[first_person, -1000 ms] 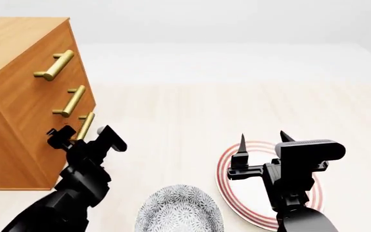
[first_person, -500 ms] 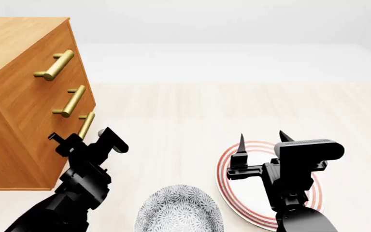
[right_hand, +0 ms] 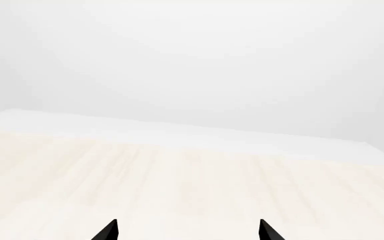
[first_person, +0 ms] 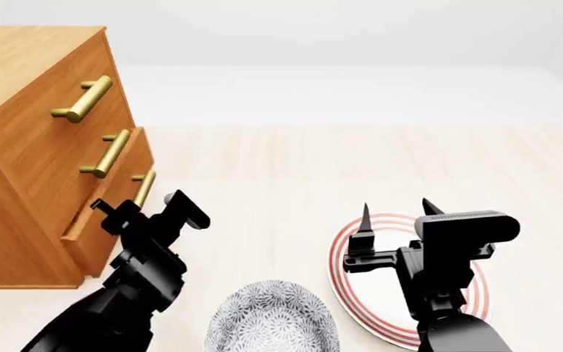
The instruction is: Open the bottom drawer of the cabinet.
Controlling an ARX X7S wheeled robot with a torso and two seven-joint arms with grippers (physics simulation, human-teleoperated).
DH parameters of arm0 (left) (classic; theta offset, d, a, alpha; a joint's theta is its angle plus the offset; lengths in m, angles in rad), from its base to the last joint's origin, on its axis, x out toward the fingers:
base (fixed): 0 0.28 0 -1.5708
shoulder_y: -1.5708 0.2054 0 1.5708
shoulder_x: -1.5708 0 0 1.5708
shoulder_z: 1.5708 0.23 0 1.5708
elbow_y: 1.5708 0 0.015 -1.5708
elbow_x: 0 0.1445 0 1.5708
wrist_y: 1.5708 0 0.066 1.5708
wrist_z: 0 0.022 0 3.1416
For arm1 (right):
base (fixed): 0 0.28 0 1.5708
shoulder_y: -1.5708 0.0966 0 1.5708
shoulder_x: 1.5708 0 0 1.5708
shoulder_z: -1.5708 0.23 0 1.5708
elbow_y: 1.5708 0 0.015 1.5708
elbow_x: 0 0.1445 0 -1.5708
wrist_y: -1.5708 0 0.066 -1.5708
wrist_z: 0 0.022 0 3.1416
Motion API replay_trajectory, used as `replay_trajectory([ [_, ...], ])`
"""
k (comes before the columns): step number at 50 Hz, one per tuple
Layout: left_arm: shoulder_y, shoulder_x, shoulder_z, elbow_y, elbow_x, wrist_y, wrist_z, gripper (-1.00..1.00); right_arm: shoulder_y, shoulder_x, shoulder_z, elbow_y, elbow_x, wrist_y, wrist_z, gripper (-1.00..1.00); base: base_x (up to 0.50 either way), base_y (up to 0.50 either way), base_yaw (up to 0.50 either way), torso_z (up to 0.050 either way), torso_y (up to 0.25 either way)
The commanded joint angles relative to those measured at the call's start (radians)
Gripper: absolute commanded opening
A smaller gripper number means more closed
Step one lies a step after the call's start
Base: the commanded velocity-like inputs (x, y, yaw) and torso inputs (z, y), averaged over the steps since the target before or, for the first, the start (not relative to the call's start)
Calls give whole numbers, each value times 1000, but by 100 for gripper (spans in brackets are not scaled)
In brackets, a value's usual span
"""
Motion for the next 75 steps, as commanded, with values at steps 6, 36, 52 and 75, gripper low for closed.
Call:
replay_trajectory([
  [6,4,14,156,327,61,-201,3,-100,1,5,-2,3,8,-7,4,100,2,0,-5,0,0],
  [36,52,10,200,538,60,-323,11,-100,-13,12,-1,21,24,-38,11,100,0,0,-2,1,2],
  [52,72,-53,219,749,65,-394,20,100,-9,17,-5,19,32,-34,18,100,0,0,0,1,3],
  [75,38,-100,78,897,-11,-380,27,100,0,24,-11,18,38,-31,29,100,0,0,0,0,1],
])
